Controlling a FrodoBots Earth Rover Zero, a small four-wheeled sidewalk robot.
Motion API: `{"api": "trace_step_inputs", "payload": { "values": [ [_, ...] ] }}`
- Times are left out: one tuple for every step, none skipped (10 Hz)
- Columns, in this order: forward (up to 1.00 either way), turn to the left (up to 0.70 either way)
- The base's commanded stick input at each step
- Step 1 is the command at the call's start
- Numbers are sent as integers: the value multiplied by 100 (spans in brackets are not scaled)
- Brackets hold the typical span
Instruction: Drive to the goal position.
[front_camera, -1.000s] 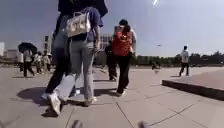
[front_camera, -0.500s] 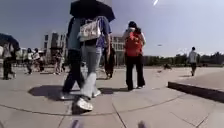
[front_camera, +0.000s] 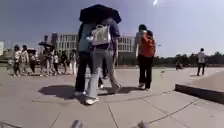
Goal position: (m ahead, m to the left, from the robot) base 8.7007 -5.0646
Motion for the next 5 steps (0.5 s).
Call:
{"api": "trace_step_inputs", "payload": {
  "values": [
    [70, -4],
    [70, -3],
    [70, -7],
    [70, -8],
    [70, -8]
  ]
}}
